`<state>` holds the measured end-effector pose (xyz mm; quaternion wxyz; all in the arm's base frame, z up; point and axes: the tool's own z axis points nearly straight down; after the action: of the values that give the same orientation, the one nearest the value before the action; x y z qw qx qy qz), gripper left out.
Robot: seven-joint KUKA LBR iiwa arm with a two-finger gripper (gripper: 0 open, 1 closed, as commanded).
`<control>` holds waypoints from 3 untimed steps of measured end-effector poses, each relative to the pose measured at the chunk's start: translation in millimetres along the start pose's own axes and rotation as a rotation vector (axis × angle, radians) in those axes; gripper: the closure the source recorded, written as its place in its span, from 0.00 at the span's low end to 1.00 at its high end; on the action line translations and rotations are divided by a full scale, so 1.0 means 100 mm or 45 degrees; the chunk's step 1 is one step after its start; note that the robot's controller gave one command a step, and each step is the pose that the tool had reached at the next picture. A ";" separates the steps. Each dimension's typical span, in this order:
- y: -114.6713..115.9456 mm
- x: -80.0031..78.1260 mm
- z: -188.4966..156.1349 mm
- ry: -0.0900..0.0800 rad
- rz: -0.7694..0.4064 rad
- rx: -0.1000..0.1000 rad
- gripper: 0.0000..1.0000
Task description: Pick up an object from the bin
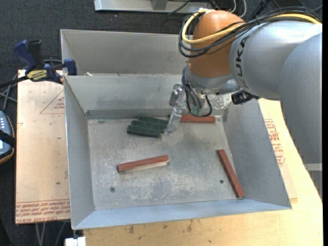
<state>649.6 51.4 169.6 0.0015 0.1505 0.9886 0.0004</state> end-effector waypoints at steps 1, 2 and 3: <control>0.00 0.00 0.00 0.000 0.000 0.000 0.00; 0.02 0.02 0.50 -0.007 -0.021 -0.003 0.00; 0.28 0.13 0.93 0.001 -0.077 0.002 0.00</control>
Offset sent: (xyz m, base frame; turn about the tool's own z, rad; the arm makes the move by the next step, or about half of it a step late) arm -0.0061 0.0047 -0.0996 -0.0329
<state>645.3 81.9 76.4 0.0010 0.1206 0.9927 -0.0002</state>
